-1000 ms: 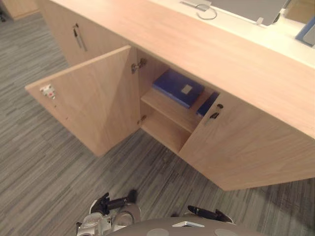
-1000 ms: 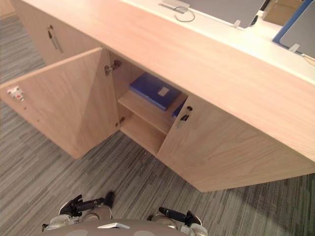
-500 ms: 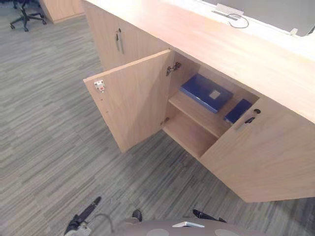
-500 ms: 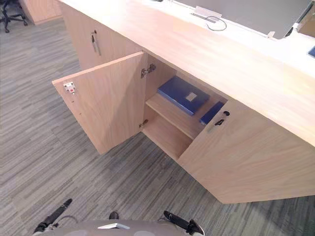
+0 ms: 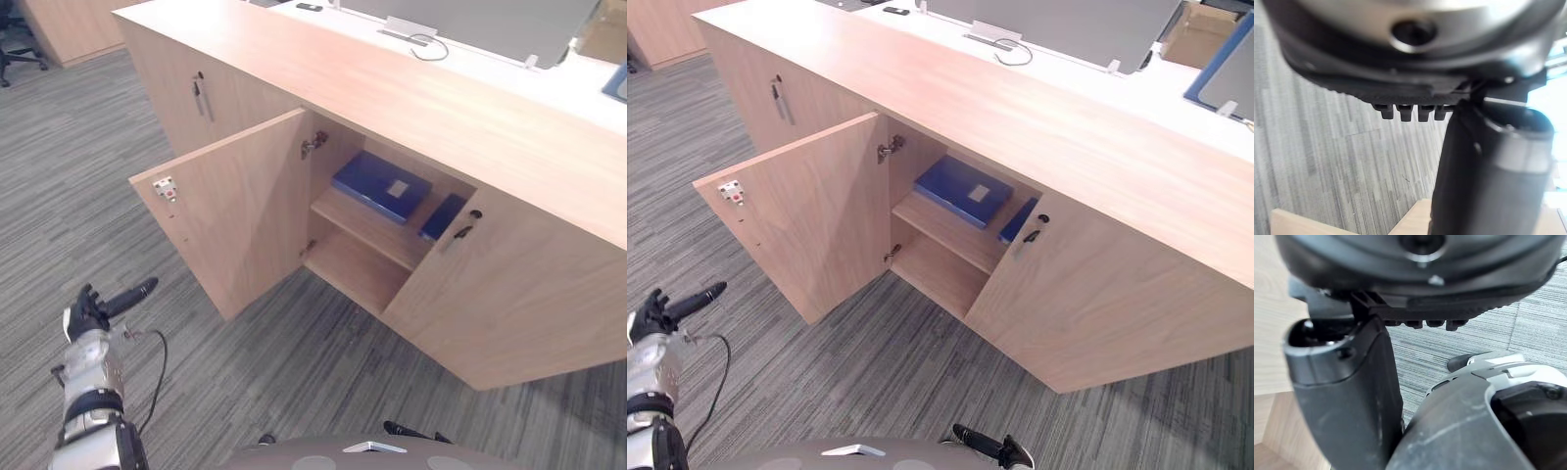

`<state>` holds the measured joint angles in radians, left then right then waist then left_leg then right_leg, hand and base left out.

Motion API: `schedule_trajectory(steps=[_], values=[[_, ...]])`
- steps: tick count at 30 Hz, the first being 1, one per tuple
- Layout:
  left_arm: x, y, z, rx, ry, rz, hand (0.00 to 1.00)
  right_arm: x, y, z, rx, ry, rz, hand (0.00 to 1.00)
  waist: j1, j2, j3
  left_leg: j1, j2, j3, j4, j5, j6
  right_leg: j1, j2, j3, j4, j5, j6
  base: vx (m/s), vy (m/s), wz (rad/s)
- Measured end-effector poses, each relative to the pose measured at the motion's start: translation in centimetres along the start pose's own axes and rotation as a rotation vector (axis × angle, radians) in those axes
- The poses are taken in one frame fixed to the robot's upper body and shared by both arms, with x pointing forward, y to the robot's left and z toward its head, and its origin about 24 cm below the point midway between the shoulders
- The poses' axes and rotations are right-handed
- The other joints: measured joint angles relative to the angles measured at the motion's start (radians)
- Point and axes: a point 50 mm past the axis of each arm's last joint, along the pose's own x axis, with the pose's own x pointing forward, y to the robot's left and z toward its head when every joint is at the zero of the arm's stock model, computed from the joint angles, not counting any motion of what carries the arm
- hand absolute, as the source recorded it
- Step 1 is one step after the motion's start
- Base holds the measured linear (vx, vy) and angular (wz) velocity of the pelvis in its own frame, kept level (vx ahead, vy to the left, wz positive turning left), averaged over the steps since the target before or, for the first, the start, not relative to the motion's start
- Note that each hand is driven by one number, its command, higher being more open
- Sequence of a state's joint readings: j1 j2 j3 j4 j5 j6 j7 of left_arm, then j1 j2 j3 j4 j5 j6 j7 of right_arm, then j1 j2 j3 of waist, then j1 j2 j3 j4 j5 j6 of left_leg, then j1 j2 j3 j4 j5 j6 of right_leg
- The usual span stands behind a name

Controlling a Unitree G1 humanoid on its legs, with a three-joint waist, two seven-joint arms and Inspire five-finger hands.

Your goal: Walk over to the cabinet, pick up the folder, carry it to the office cabinet, place the folder inside the office cabinet, then close the office cabinet door

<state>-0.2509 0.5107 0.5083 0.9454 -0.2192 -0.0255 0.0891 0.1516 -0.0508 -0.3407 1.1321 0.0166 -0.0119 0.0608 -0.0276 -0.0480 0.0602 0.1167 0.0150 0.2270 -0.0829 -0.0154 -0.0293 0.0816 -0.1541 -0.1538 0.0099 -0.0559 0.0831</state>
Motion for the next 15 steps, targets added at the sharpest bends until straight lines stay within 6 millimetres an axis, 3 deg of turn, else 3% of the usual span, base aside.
schedule_trajectory(steps=[6,15], values=[[1.4,-2.1,4.1,-0.014,-0.057,-0.042,1.00,0.0,-0.1,0.1,0.038,-0.010,0.002,1.00,-0.006,0.007,0.002,-0.001,0.005,0.054,0.000,-0.003,-0.004,-0.034,0.008,0.055,0.000,0.013,0.003,-0.06,-0.017,-0.30],[1.9,-3.4,5.5,0.057,-0.038,-0.078,1.00,-0.3,-0.5,-0.8,0.146,-0.014,-0.004,1.00,-0.031,0.023,-0.001,0.013,0.022,0.130,0.001,-0.012,-0.018,-0.069,0.034,0.137,0.001,0.028,-0.004,-0.02,-0.027,-0.29]])
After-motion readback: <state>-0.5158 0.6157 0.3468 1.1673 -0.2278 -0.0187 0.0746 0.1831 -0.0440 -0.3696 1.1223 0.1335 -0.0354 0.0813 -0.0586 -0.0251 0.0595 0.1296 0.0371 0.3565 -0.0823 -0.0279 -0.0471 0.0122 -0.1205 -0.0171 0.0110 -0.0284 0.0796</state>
